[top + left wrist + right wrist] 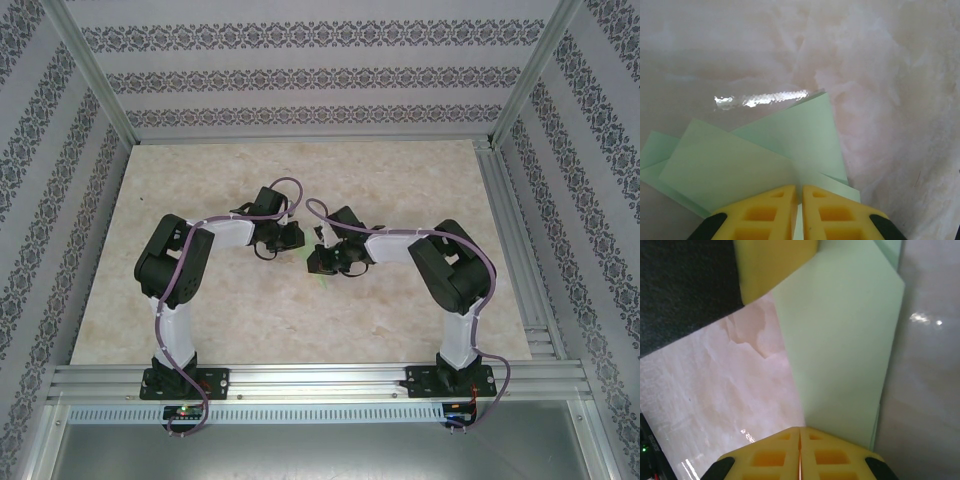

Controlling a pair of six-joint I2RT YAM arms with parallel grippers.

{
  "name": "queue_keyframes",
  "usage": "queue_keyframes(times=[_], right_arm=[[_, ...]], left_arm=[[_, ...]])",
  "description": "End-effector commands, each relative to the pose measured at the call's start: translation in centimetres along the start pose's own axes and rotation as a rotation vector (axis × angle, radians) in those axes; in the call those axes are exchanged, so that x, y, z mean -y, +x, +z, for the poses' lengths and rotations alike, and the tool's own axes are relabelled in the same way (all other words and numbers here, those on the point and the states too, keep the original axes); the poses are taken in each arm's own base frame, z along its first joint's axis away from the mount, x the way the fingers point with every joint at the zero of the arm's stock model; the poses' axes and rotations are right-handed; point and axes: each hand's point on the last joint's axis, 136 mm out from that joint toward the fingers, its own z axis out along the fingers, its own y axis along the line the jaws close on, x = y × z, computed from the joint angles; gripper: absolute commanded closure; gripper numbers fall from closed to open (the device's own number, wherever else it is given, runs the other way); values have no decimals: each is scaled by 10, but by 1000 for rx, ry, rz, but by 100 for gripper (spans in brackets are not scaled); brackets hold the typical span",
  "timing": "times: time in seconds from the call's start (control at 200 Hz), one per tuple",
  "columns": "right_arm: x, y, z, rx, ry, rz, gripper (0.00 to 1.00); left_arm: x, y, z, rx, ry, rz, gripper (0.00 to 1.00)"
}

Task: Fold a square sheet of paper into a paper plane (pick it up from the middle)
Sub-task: Fold the wing for the fifth time at the center of the table.

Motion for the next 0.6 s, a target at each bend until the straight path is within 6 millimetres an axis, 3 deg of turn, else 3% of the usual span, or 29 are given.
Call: queue_keyframes(times=[0.0,0.225,0.594], right_arm=[[15,33,-8,-91,43,24,91],[25,65,-16,-134,56,53,91],[34,95,-23,-180,83,69,91]], left_arm=[[-39,19,17,-39,-127,-51,86],[-46,19,18,-39,-158,-60,87],[-47,17,20,-39,-170,-56,86]])
